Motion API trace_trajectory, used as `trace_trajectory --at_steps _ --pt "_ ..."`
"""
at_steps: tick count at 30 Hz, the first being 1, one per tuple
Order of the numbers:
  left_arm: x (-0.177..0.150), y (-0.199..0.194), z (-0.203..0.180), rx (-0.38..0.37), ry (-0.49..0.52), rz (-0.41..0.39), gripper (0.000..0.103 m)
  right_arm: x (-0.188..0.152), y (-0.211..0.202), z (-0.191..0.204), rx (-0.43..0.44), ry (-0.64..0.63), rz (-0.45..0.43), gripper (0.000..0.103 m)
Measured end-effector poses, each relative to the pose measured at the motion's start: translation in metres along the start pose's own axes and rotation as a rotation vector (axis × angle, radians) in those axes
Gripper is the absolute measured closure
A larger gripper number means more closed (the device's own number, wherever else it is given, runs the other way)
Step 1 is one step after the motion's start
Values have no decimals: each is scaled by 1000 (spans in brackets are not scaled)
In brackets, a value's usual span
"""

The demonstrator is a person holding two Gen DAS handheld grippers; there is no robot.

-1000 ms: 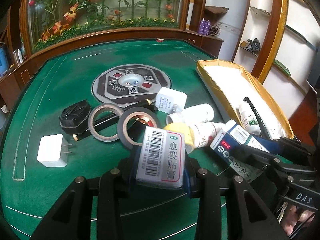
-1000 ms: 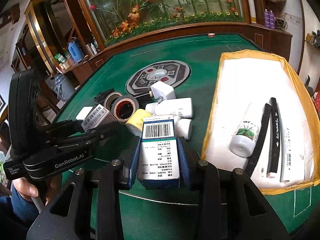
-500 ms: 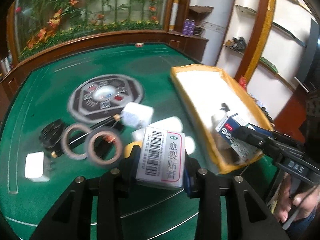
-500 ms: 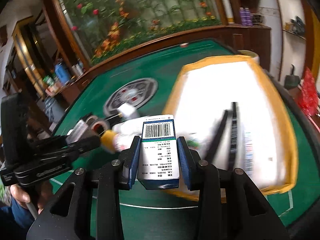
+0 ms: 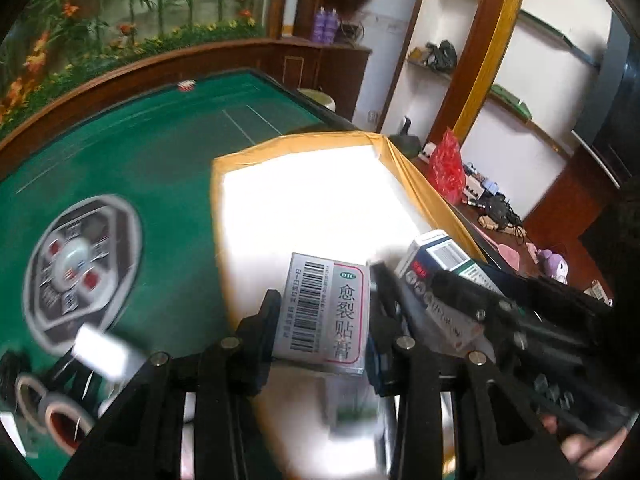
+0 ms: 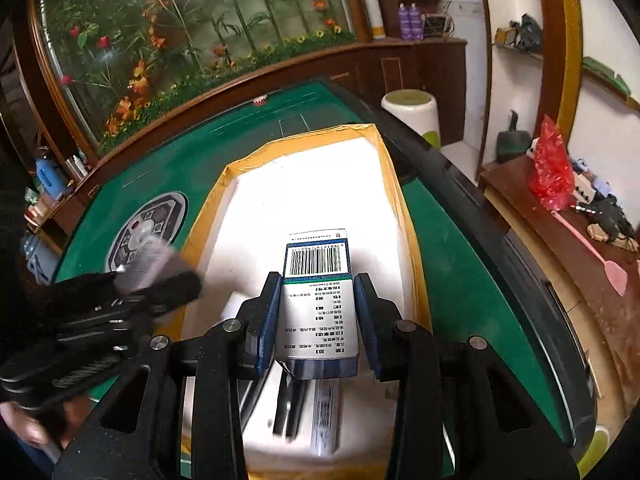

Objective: Organize rigid objects
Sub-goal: 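Lower both boxes into the tray and open both grippers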

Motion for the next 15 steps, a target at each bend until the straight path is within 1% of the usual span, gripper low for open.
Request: trace_trajectory --at_steps 2,4,5,6,7,8,10,12,14,15 --pt "12 17 -2 25 -9 25 65 15 9 -5 -13 -4 20 67" --pt "20 31 1 45 -36 51 66 27 23 -8 -33 -19 63 67" --pt "22 38 4 38 -51 73 66 33 32 -13 -34 -7 80 67" --pt "23 47 9 30 -77 108 66 37 40 -17 -21 7 99 67" --pt "22 52 12 28 -94 125 65 39 48 -18 -9 11 122 67" --pt "22 55 15 27 -107 133 65 40 58 -21 -4 19 150 67" --pt "20 53 14 44 -97 104 65 42 64 -20 -18 7 152 67" --pt "18 51 12 50 -86 99 64 43 67 -14 -30 -10 165 67" --pt "14 49 11 44 -93 110 58 42 66 -12 -38 -3 166 67" --pt "13 47 11 27 -94 109 52 42 63 -11 -43 -3 155 67"
Point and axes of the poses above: each gripper's, at about its wrist camera, not at the fingertips, and y roughly the way its jaws point, z to its left, x to its top, the point moved 3 cm from there along y, roughly the way its jaws point, and after that the axes turned 4 degrees about -y, right-handed, at the moved point
